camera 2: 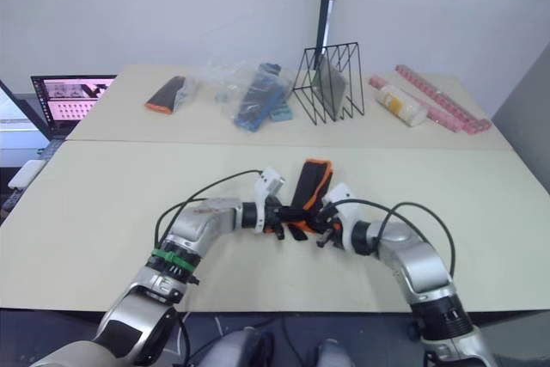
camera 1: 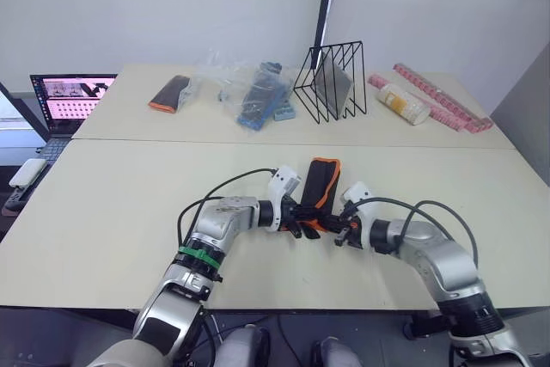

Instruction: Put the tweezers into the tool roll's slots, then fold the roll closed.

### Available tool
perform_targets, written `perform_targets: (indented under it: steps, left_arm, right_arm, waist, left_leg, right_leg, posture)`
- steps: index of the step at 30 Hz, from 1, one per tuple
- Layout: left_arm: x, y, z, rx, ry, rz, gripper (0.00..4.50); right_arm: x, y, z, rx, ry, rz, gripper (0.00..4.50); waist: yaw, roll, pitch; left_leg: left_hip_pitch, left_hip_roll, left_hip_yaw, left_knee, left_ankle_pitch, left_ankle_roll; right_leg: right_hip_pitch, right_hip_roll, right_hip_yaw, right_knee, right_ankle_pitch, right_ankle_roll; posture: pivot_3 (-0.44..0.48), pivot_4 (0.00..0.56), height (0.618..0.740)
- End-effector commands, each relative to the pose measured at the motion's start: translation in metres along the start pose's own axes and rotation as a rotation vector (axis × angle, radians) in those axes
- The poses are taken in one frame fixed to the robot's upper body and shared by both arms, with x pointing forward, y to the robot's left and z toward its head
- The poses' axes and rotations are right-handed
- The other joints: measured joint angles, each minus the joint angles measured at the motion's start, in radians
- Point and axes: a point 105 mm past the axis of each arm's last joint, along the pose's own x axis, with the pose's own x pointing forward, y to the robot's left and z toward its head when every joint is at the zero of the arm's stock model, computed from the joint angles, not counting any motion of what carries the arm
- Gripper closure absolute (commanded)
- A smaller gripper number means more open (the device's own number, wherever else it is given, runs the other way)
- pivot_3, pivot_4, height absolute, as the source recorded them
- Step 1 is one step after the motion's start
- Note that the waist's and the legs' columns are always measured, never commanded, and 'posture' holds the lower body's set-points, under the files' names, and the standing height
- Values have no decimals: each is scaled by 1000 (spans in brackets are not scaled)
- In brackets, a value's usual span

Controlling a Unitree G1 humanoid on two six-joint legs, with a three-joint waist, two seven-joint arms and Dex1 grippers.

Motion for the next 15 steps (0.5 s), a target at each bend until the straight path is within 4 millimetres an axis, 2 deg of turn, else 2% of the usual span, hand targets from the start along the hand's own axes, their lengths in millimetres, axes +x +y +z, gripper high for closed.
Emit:
perform_targets:
  steps: [1, 5, 8, 13, 15]
  left_arm:
    - [0, 9, -29, 13, 123, 29, 4467]
    - [0, 10, -34, 41, 151, 19, 4467]
    - [-1, 11, -35, 68, 167, 23, 4467]
    - [-4, 14, -38, 109, 192, 38, 4467]
    - [-4, 14, -38, 122, 200, 41, 4467]
  right_arm:
    - [-31, -11, 20, -20, -16, -5, 4500]
    - [-51, -17, 42, -40, -59, 10, 4500]
    - [-57, -19, 61, -54, -133, 21, 4500]
    - [-46, -23, 89, -72, -255, 13, 4500]
    - [-31, -21, 93, -97, -250, 21, 4500]
  waist:
    - [1, 0, 0]
    - [-5, 0, 0]
    - [-6, 0, 0]
    - [-10, -1, -1]
    - [-10, -1, -1]
  left_leg:
    - [0, 0, 0, 0, 0, 0]
    - [0, 1, 0, 0, 0, 0]
    - [0, 2, 0, 0, 0, 0]
    - [0, 2, 0, 0, -1, 2]
    - [0, 2, 0, 0, -1, 2]
  right_leg:
    - [0, 0, 0, 0, 0, 0]
    - [1, -1, 0, -2, 0, 1]
    - [2, 0, -1, -3, 0, 0]
    - [3, 0, -1, -8, 2, 2]
    - [3, 0, -1, -8, 2, 3]
  posture:
    - [0, 150, 707]
    - [0, 150, 707]
    - [0, 150, 707]
    - [0, 150, 707]
    - [0, 150, 707]
